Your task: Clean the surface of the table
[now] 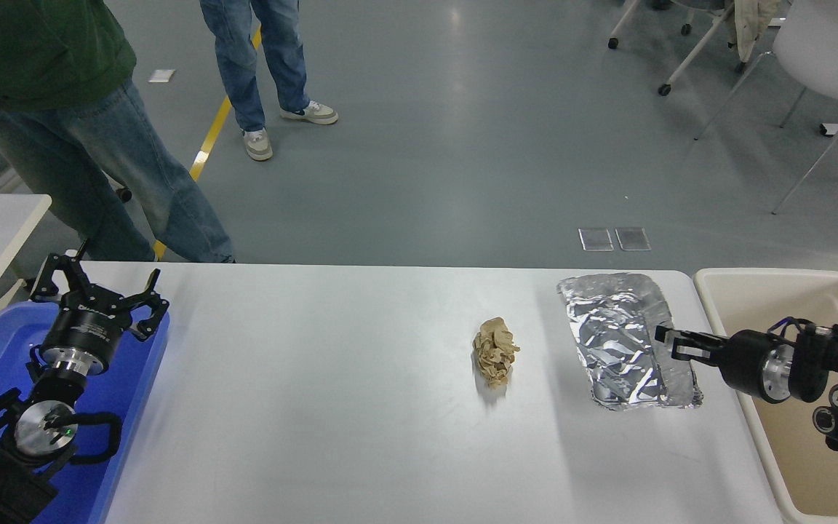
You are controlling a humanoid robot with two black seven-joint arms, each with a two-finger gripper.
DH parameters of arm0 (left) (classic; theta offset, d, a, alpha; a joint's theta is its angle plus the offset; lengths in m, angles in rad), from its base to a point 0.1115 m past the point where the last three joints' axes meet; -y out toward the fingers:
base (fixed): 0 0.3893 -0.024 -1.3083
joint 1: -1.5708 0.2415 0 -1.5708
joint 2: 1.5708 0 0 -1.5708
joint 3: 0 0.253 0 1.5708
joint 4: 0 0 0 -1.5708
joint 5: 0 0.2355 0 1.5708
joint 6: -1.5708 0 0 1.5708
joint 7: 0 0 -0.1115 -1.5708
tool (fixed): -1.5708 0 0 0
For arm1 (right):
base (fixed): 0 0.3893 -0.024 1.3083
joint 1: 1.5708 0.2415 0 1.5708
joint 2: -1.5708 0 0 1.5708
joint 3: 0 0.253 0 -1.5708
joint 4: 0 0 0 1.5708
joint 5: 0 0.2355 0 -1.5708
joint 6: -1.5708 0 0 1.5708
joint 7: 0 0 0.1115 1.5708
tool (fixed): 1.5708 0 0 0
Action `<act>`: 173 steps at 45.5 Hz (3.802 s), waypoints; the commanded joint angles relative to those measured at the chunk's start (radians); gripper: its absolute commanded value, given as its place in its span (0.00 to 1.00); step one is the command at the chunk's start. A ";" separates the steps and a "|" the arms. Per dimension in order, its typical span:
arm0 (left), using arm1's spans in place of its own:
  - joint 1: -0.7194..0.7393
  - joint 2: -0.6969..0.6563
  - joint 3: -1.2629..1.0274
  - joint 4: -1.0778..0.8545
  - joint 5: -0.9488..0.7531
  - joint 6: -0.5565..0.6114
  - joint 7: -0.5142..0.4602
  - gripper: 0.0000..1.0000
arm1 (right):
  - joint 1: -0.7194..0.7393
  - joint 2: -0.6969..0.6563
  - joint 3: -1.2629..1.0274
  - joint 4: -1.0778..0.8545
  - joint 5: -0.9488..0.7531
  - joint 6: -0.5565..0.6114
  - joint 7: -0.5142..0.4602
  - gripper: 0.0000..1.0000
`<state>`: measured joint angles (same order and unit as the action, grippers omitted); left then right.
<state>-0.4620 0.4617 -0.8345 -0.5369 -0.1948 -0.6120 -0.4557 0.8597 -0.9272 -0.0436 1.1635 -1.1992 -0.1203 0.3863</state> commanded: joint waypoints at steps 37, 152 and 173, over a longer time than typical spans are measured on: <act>0.000 0.000 0.000 0.000 0.000 0.000 0.000 1.00 | -0.028 -0.176 0.051 -0.215 0.320 0.111 0.103 0.00; 0.000 0.000 0.000 0.000 0.000 0.000 0.000 1.00 | -0.291 0.453 0.002 -1.226 0.648 0.024 -0.092 1.00; -0.001 0.000 0.000 0.000 0.000 0.000 0.000 1.00 | -0.245 0.452 0.019 -1.225 0.731 0.027 -0.092 1.00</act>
<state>-0.4619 0.4617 -0.8345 -0.5369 -0.1949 -0.6121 -0.4558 0.5899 -0.4758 -0.0369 -0.0618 -0.5177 -0.0950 0.2958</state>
